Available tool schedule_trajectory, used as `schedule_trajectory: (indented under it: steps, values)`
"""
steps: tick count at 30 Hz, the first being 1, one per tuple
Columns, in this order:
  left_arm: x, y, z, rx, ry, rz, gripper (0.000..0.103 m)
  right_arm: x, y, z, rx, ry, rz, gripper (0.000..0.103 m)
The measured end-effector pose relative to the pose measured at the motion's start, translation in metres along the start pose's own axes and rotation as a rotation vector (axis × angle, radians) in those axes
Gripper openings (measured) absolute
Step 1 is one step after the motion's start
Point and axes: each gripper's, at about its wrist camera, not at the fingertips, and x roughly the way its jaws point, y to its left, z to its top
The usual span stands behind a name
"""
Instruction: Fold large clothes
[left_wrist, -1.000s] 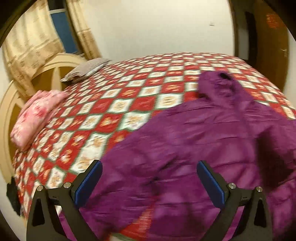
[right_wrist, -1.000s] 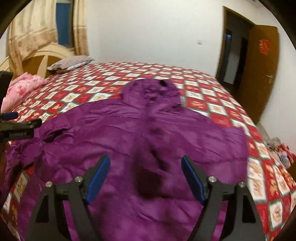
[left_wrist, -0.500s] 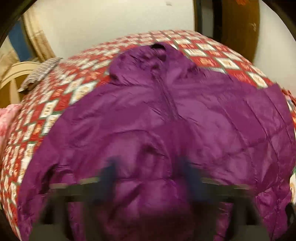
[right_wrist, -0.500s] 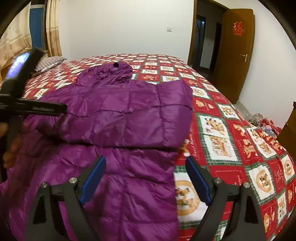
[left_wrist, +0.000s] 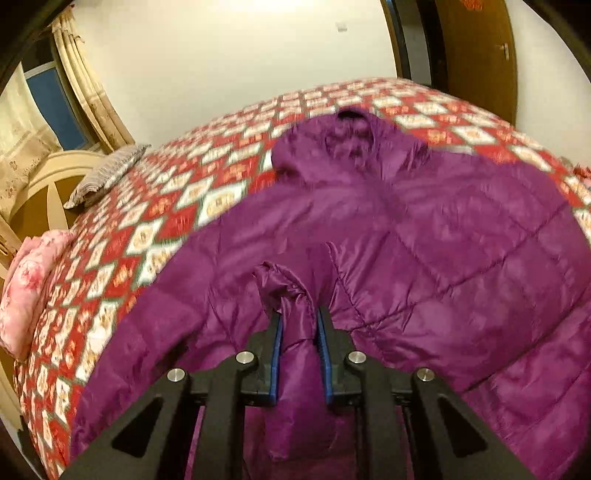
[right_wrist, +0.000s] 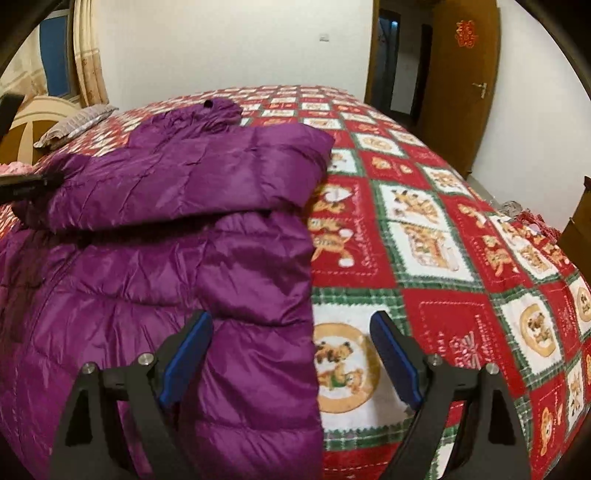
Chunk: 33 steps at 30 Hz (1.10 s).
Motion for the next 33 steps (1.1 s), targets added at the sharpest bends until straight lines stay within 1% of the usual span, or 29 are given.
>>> schedule_trajectory:
  steps: [1,2,4,5,7,8,10,11,13,15,17,18,21,23,25,26,29,33]
  values:
    - [0.004,-0.002,-0.005,0.004,0.012,0.007,0.025,0.000,-0.003,0.004,0.006,0.015,0.007,0.073]
    - [0.006,-0.004,-0.005,0.012,0.014,0.024,0.031,0.000,-0.006,0.008,0.015,0.027,0.013,0.058]
    - [0.007,-0.006,0.000,0.011,-0.014,0.077,0.061,-0.003,-0.015,0.023,0.041,0.033,0.009,0.047]
    - [0.004,-0.003,0.002,-0.004,-0.043,0.091,0.066,-0.005,-0.020,0.033,0.055,0.023,0.002,0.041]
    - [-0.003,0.004,0.011,-0.044,-0.101,0.109,0.079,-0.009,-0.027,0.053,0.085,-0.007,-0.002,0.037]
    - [-0.005,0.005,0.014,-0.055,-0.117,0.114,0.081,-0.010,-0.029,0.065,0.092,-0.027,-0.008,0.037]
    - [-0.002,0.008,0.020,-0.071,-0.130,0.133,0.084,-0.004,-0.030,0.090,0.101,-0.069,-0.014,0.037]
    - [0.005,0.008,0.023,-0.080,-0.117,0.138,0.084,0.001,-0.029,0.099,0.105,-0.082,-0.013,0.037]
    - [0.020,0.006,0.024,-0.085,-0.076,0.155,0.084,0.015,-0.023,0.115,0.095,-0.117,-0.007,0.037]
    - [0.039,0.006,0.020,-0.090,-0.029,0.171,0.084,0.037,-0.017,0.122,0.094,-0.107,0.004,0.037]
    - [0.054,0.005,0.013,-0.097,-0.001,0.164,0.084,0.058,-0.010,0.123,0.087,-0.068,0.016,0.037]
    - [0.057,0.006,0.010,-0.100,0.000,0.157,0.084,0.069,-0.004,0.119,0.071,-0.052,0.017,0.037]
    - [0.060,0.004,0.009,-0.102,0.002,0.134,0.084,0.084,0.001,0.107,0.049,-0.028,0.003,0.037]
    - [0.065,0.008,0.009,-0.124,0.010,0.106,0.087,0.088,-0.003,0.100,0.060,-0.026,0.009,0.037]
    - [0.070,0.014,0.010,-0.158,0.020,0.085,0.092,0.090,-0.008,0.100,0.082,-0.021,0.023,0.037]
    - [0.071,0.016,0.009,-0.171,0.024,0.076,0.093,0.091,-0.008,0.099,0.081,-0.020,0.022,0.037]
    - [0.072,0.017,0.008,-0.189,0.026,0.060,0.094,0.091,-0.004,0.097,0.063,-0.025,-0.001,0.038]
    - [0.071,0.016,0.008,-0.187,0.027,0.060,0.094,0.094,0.000,0.099,0.043,-0.021,-0.020,0.038]
